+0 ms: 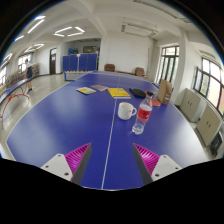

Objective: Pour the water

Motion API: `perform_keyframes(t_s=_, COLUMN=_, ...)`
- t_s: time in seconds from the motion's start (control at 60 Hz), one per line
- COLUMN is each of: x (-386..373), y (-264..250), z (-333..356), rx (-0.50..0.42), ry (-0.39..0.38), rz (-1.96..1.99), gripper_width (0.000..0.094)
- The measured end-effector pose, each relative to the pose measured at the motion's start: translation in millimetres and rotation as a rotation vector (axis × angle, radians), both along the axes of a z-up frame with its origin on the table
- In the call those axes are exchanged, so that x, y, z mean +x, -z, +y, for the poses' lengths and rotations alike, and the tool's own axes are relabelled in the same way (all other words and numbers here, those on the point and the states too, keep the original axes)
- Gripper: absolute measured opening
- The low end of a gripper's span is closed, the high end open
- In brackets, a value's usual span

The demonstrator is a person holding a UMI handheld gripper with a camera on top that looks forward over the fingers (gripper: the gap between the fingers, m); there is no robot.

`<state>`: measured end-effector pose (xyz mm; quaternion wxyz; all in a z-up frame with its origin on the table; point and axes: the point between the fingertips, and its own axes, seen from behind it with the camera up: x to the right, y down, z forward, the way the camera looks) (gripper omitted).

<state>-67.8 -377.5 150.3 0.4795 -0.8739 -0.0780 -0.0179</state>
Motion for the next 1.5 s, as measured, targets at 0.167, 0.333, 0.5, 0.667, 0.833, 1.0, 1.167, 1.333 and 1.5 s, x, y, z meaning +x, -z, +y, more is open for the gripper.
perform_keyframes(t_s=0.167, x=83.6, y=34.5, z=91.1, rx=0.047, ry=0.083, rz=-0.021, gripper_width=0.0851)
perform_keyframes(t_s=0.333, x=123.3, y=43.5, z=192.8, rx=0.137, ry=0.101, rz=0.003, gripper_width=0.0849)
perform_keyframes(t_s=0.5, x=131.6, y=62.1, z=264.3, rx=0.181, ry=0.098, rz=0.050, gripper_width=0.0807)
perform_keyframes(t_s=0.667, x=132.4, y=73.6, z=293.7, rx=0.230, ry=0.101, rz=0.043, gripper_width=0.0524)
perform_keyframes(t_s=0.833, x=139.5, y=73.5, z=293.0, rx=0.263, ry=0.126, rz=0.053, gripper_width=0.0352)
perform_keyframes(t_s=1.0, x=178.7, y=52.0, z=288.5, rx=0.277, ry=0.211, rz=-0.036, gripper_width=0.0313)
perform_keyframes(t_s=1.167, x=263.7, y=-6.8, z=298.6, rx=0.319, ry=0.333, rz=-0.386, gripper_width=0.0315)
perform_keyframes(t_s=1.333, x=314.2, y=-109.3, z=329.0, rx=0.395, ry=0.325, rz=-0.915, gripper_width=0.0313)
perform_keyframes(t_s=1.5, x=253.9, y=-163.4, z=397.6, rx=0.460, ry=-0.005, rz=-1.545, gripper_width=0.0320)
